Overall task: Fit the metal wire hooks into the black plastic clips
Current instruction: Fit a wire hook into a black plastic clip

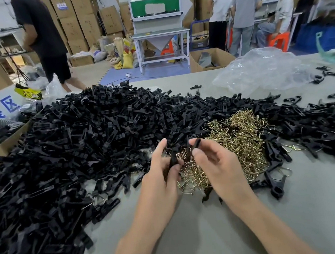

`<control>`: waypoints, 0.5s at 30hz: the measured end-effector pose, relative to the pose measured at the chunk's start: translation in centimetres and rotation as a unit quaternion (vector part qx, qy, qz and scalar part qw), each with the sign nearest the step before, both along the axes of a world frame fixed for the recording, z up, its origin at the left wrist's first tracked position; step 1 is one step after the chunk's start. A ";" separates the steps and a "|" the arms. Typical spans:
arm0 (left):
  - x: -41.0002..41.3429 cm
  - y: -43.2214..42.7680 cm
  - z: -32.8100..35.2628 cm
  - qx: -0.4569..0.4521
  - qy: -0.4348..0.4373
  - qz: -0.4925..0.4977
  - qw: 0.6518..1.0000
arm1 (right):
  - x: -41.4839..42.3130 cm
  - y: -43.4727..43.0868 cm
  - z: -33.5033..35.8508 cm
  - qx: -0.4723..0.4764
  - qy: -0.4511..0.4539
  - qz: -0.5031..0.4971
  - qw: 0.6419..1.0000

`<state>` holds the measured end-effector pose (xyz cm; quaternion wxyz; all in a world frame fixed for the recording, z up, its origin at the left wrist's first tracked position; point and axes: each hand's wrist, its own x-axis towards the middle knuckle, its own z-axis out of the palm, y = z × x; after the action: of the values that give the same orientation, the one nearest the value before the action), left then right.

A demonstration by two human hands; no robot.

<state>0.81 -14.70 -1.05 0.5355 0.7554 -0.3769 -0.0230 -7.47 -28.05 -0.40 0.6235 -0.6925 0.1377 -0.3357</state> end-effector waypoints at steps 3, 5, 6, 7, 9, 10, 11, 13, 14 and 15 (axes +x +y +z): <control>-0.2 -0.3 0.3 -0.039 0.058 0.007 0.998 | -0.1 -0.8 0.3 0.078 -0.013 0.005 0.997; -0.3 -0.4 0.7 -0.064 0.086 0.003 0.994 | 0.0 -0.9 0.5 0.148 -0.028 0.039 0.988; -0.3 -0.4 0.8 -0.073 0.098 0.001 0.993 | 0.1 -0.9 0.5 0.174 -0.031 0.056 0.983; -0.3 -0.3 0.9 -0.080 0.109 -0.001 0.991 | 0.2 -0.9 0.5 0.185 -0.030 0.067 0.980; -0.2 -0.4 0.9 -0.089 0.132 -0.002 0.987 | 0.3 -1.0 0.4 0.192 -0.029 0.084 0.977; -0.2 -0.4 0.9 -0.093 0.143 -0.002 0.985 | 0.3 -1.1 0.3 0.198 -0.033 0.091 0.975; -0.1 -0.4 0.9 -0.098 0.152 -0.005 0.983 | 0.3 -1.2 0.1 0.203 -0.037 0.097 0.974; -0.1 -0.5 0.9 -0.106 0.155 -0.009 0.982 | 0.3 -1.4 -0.2 0.200 -0.040 0.110 0.973; -0.1 -0.5 0.9 -0.105 0.150 -0.006 0.983 | 0.3 -1.4 -0.3 0.194 -0.037 0.115 0.974; -0.1 -0.5 0.9 -0.105 0.148 -0.004 0.983 | 0.4 -1.4 -0.4 0.186 -0.031 0.118 0.975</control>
<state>0.73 -15.16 -0.13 0.6616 0.6817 -0.2971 -0.0969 -7.09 -29.48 -0.81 0.7809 -0.5645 0.0954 -0.2497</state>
